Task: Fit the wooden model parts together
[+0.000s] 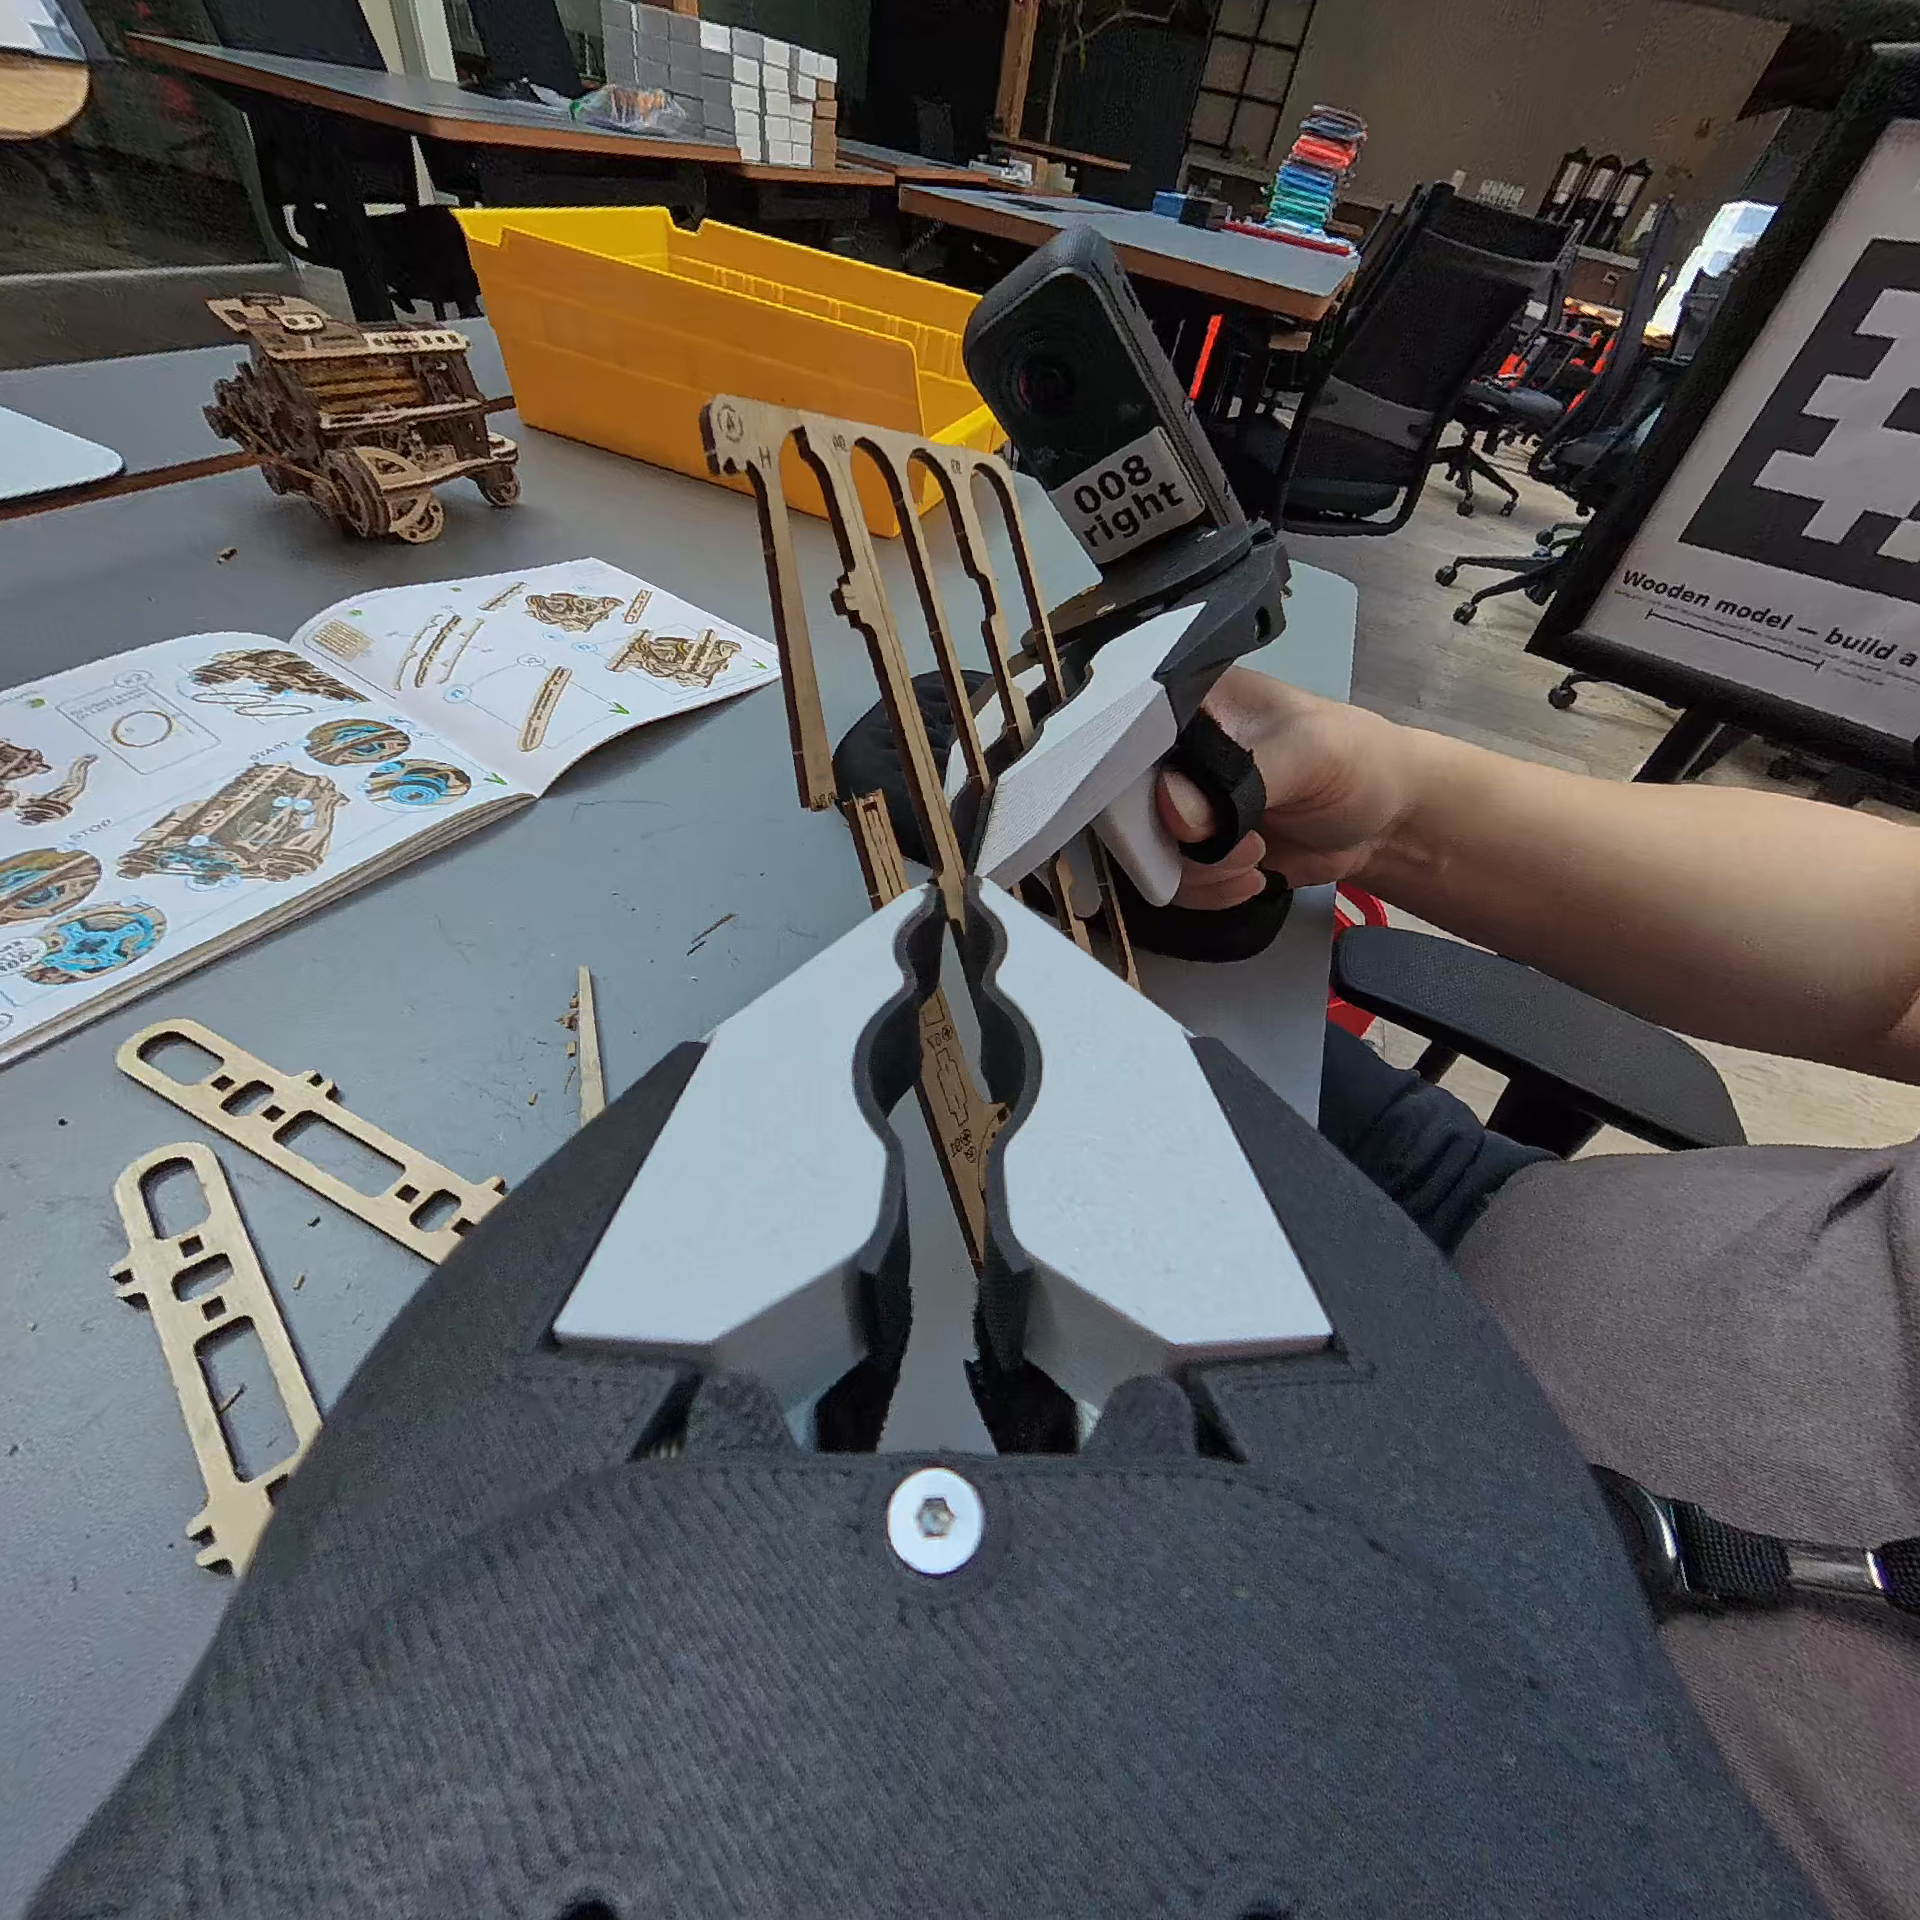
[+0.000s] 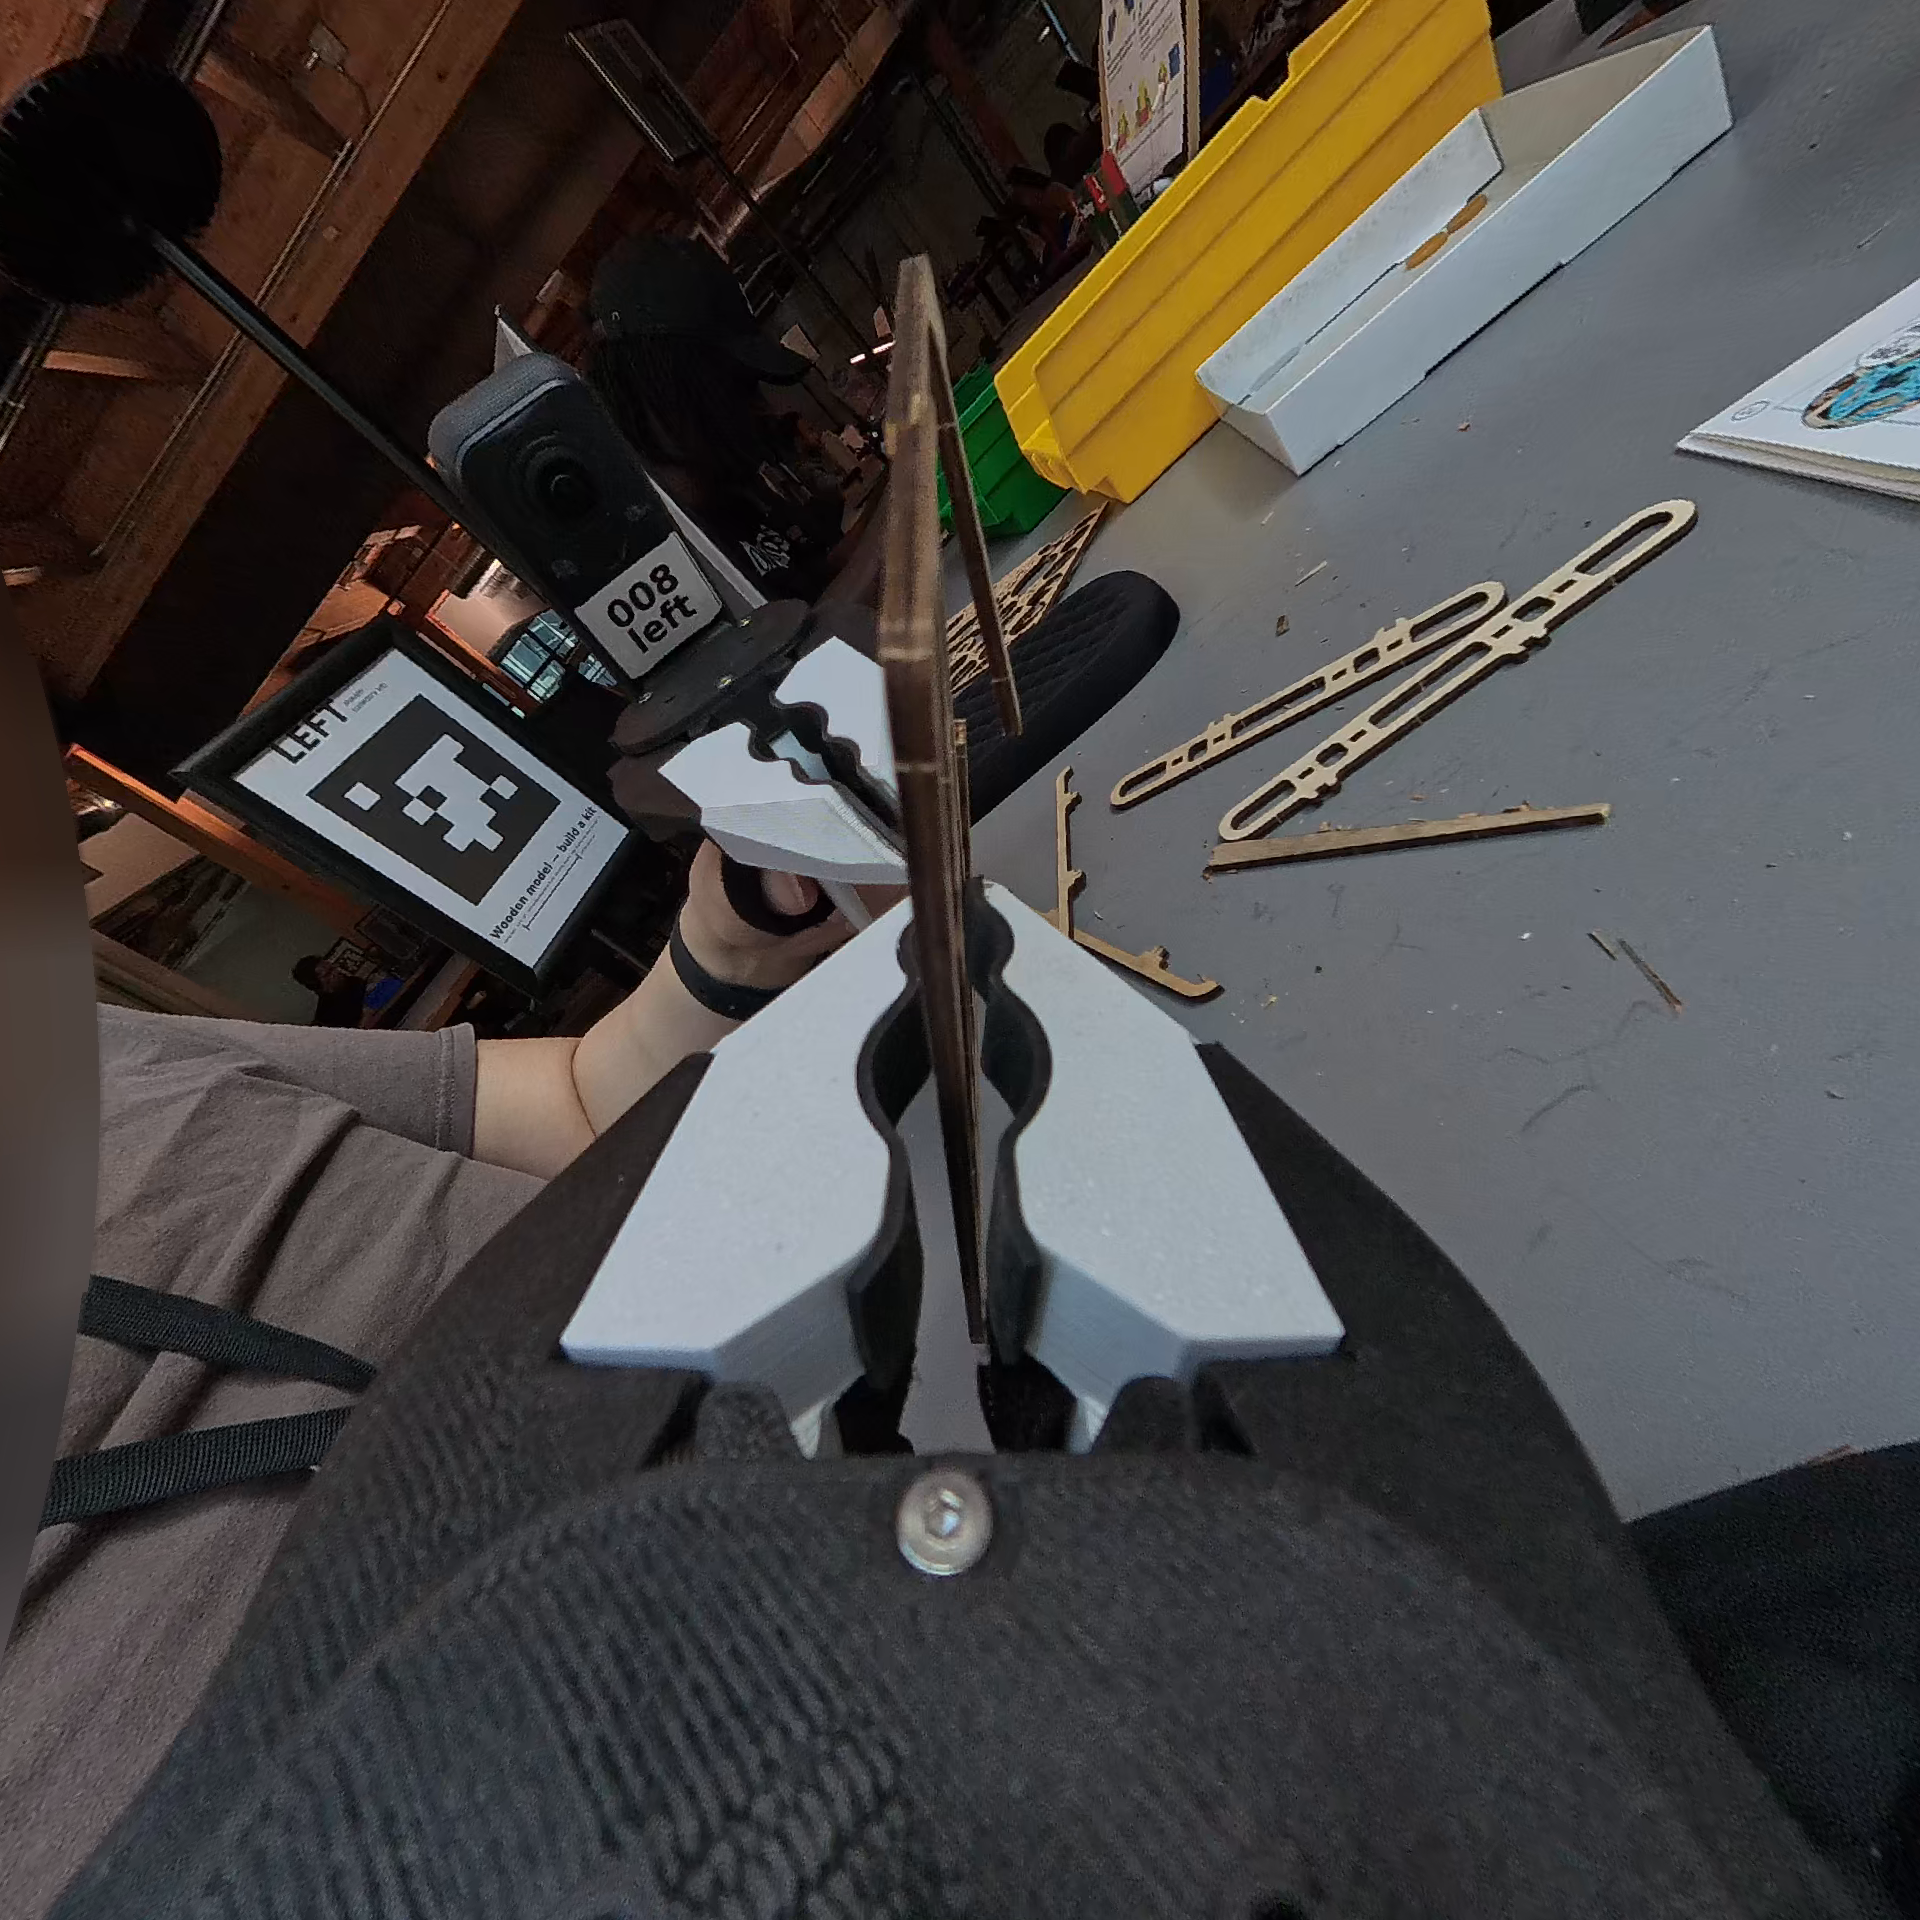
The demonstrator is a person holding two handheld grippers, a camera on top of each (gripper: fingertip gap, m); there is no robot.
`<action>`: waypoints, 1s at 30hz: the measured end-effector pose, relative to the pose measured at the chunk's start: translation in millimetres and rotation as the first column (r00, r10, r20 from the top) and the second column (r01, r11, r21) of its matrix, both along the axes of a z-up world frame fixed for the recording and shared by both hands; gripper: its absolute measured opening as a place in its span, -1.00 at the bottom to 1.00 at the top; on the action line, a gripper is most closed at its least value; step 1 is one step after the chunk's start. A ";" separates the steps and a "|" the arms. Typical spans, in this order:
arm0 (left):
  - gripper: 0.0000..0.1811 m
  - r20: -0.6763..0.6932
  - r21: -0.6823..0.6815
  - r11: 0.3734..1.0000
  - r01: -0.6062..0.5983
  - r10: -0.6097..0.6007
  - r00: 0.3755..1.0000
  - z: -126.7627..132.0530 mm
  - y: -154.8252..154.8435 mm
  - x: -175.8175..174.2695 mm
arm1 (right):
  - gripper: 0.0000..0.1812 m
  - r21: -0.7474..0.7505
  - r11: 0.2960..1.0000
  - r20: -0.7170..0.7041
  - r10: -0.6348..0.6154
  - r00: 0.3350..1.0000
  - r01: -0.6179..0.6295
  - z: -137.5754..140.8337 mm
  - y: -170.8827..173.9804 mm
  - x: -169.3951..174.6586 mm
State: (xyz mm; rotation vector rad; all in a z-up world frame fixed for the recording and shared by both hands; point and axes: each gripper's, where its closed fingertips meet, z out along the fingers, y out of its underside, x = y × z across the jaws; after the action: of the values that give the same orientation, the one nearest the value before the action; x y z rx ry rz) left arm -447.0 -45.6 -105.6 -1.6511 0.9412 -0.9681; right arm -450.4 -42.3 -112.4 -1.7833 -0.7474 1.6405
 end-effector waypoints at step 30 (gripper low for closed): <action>-0.84 -0.105 0.366 0.931 -0.010 0.052 0.993 10.8 -11.9 8.7 | -1.00 0.100 0.995 -0.063 -0.009 0.998 0.015 13.3 -5.8 5.2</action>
State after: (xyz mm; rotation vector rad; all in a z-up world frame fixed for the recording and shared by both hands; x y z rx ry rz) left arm -438.3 -57.5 -94.8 -1.4081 1.0953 -0.6351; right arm -445.2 -48.0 -99.1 -1.6555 -0.7757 1.6145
